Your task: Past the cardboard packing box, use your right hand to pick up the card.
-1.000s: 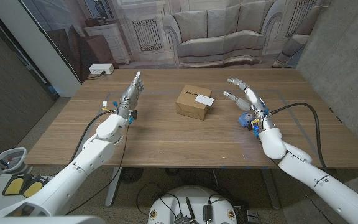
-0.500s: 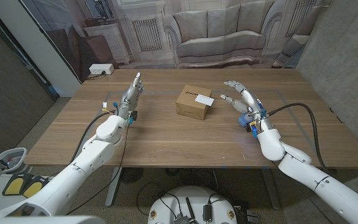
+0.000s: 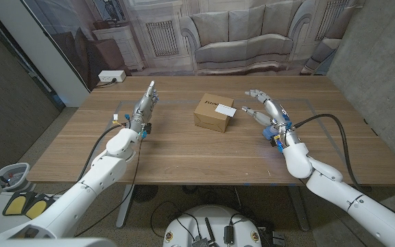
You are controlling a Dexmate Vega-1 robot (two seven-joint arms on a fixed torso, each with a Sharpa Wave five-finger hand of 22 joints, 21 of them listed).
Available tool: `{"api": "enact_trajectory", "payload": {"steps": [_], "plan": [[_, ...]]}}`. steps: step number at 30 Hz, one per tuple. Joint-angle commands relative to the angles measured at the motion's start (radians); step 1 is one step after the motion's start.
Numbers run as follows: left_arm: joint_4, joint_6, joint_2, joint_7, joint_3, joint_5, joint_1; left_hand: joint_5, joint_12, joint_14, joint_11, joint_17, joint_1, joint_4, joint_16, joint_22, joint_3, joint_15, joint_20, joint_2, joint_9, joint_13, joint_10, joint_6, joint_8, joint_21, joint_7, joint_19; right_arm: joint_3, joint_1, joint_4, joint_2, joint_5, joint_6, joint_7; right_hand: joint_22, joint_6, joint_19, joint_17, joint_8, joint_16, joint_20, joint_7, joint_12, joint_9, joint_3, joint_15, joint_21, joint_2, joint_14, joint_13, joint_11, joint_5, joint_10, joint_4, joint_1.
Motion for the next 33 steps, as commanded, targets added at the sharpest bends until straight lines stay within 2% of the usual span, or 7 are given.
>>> {"api": "enact_trajectory", "payload": {"steps": [1, 8, 16, 33], "plan": [[-0.004, -0.004, 0.001, 0.002, -0.003, -0.002, 0.011, 0.007, 0.001, -0.002, -0.004, 0.001, 0.006, -0.002, -0.004, 0.006, -0.007, -0.002, -0.013, 0.004, 0.002, 0.003, 0.003, -0.007, 0.000, -0.003, -0.002, -0.013, -0.017, 0.004, -0.016, -0.010, -0.035, -0.050, -0.018, 0.002, 0.008, 0.016, -0.001, 0.003, 0.001, -0.050, -0.015, -0.005, 0.005, 0.015, -0.025, 0.004, -0.006, 0.018, 0.006, -0.011, 0.010, 0.003, -0.002, 0.037], [-0.010, -0.006, 0.000, 0.009, -0.004, 0.001, 0.015, 0.007, 0.001, -0.002, -0.007, 0.002, 0.006, -0.002, -0.004, 0.006, -0.009, -0.002, -0.013, 0.004, 0.002, 0.003, 0.002, -0.006, 0.000, -0.003, -0.003, -0.013, -0.022, 0.006, -0.018, -0.018, -0.043, -0.055, -0.023, 0.002, 0.024, 0.027, -0.001, 0.005, -0.002, -0.059, -0.034, -0.007, 0.006, 0.034, -0.040, 0.004, -0.017, 0.026, 0.006, -0.041, 0.029, 0.007, -0.004, 0.126], [-0.021, 0.000, 0.005, 0.016, -0.005, 0.004, 0.018, 0.007, 0.001, -0.001, -0.004, 0.002, 0.006, -0.002, -0.004, 0.006, -0.011, -0.001, -0.013, 0.005, 0.002, 0.003, 0.003, -0.004, 0.000, -0.003, -0.004, -0.013, -0.028, 0.007, -0.016, -0.023, -0.058, -0.059, -0.040, 0.004, 0.039, 0.033, -0.002, 0.007, -0.002, -0.067, -0.043, -0.006, 0.008, 0.040, -0.050, 0.004, -0.028, 0.033, 0.007, -0.052, 0.040, 0.013, 0.000, 0.177], [-0.038, 0.010, 0.008, 0.023, -0.003, 0.012, 0.015, 0.007, 0.001, -0.005, -0.007, 0.002, 0.006, -0.001, -0.005, 0.006, -0.016, 0.000, -0.012, 0.007, 0.002, 0.003, 0.003, -0.003, 0.000, -0.005, -0.004, -0.019, -0.055, 0.025, 0.010, -0.034, -0.117, -0.083, -0.072, 0.006, 0.068, 0.044, 0.000, 0.012, -0.001, -0.071, -0.049, -0.002, 0.010, 0.036, -0.056, 0.006, -0.038, 0.046, 0.007, -0.065, 0.048, 0.032, 0.017, 0.201]]}}
